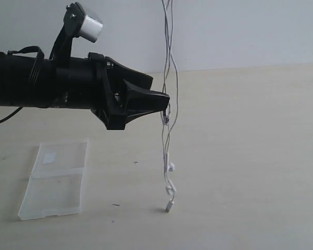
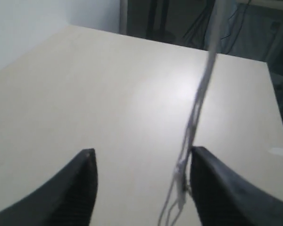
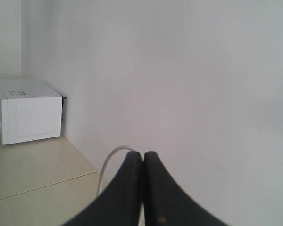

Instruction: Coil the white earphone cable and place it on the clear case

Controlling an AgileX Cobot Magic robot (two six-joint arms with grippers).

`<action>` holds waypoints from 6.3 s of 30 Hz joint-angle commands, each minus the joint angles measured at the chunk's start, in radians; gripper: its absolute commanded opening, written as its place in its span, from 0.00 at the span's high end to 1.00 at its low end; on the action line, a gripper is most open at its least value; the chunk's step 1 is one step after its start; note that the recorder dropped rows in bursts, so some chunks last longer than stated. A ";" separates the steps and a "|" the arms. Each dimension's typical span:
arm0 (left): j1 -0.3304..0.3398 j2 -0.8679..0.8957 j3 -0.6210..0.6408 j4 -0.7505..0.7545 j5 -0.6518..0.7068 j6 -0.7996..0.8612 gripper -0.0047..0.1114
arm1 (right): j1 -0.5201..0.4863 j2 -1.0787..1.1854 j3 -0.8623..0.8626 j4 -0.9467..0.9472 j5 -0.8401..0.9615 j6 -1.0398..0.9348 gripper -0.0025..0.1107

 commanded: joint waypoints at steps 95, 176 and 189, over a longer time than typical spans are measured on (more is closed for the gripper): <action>0.083 -0.198 -0.272 0.445 -0.254 -0.765 0.96 | -0.002 -0.328 0.906 0.007 0.231 -0.060 0.36; -0.115 -0.167 -0.206 0.545 -0.866 -0.810 0.96 | 0.282 0.178 0.747 0.614 -0.490 -0.597 0.32; -0.115 -0.167 -0.206 0.544 -0.864 -0.817 0.96 | 0.282 0.282 0.641 0.648 -0.435 -0.595 0.32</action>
